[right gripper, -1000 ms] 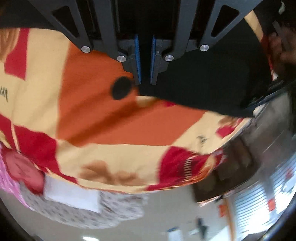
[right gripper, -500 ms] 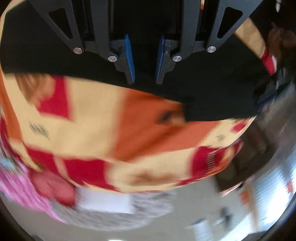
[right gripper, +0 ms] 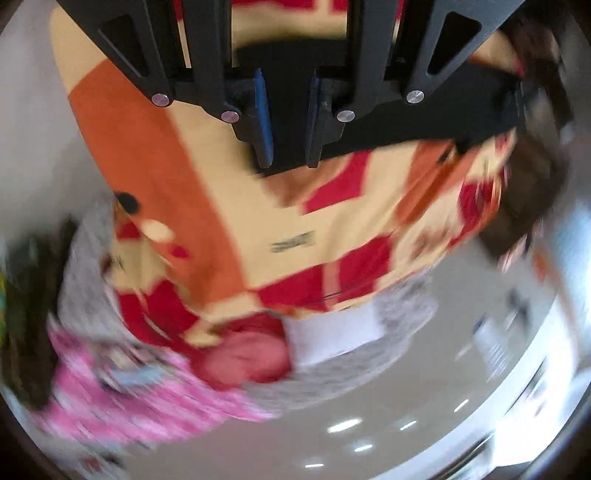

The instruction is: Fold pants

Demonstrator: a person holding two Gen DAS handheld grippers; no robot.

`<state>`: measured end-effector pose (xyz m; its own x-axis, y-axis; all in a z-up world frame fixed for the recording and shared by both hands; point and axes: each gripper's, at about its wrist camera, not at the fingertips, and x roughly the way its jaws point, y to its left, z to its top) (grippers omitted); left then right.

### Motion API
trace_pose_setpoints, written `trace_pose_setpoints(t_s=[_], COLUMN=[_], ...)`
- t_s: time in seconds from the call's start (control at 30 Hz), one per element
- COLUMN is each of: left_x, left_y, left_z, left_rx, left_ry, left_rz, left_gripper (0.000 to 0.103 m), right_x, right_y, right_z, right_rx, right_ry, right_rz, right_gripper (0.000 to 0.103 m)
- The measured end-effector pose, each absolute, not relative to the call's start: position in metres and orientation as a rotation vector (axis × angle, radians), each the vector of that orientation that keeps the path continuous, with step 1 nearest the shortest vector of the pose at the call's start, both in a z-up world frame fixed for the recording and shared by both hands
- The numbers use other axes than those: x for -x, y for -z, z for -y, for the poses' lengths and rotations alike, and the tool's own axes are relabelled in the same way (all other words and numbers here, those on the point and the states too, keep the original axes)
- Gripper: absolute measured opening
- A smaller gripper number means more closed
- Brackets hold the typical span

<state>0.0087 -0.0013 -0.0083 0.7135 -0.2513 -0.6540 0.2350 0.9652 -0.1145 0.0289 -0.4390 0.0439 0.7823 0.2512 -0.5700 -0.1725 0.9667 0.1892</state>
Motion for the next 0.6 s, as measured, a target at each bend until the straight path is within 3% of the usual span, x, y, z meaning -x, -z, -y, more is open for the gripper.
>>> trace_pose_setpoints(t_s=[0.17, 0.23, 0.33, 0.47, 0.6], left_x=[-0.006, 0.0, 0.017, 0.019, 0.026], left_y=[0.008, 0.003, -0.005, 0.011, 0.009], left_z=[-0.001, -0.007, -0.024, -0.031, -0.016], left_rx=[0.034, 0.055, 0.148, 0.236, 0.137], left_ry=[0.275, 0.264, 0.286, 0.237, 0.191], left_rz=[-0.723, -0.691, -0.62, -0.726, -0.714], left_gripper=[0.045, 0.045, 0.045, 0.049, 0.05], right_x=[-0.015, -0.009, -0.004, 0.007, 0.003], right_y=[-0.003, 0.009, 0.006, 0.0, 0.01], right_z=[0.388, 0.398, 0.399, 0.397, 0.398], right_rx=[0.183, 0.141, 0.126, 0.135, 0.128], right_ry=[-0.2, -0.201, -0.176, -0.193, -0.191], right_rz=[-0.803, -0.77, -0.795, -0.763, -0.776], right_gripper=[0.017, 0.024, 0.023, 0.028, 0.032])
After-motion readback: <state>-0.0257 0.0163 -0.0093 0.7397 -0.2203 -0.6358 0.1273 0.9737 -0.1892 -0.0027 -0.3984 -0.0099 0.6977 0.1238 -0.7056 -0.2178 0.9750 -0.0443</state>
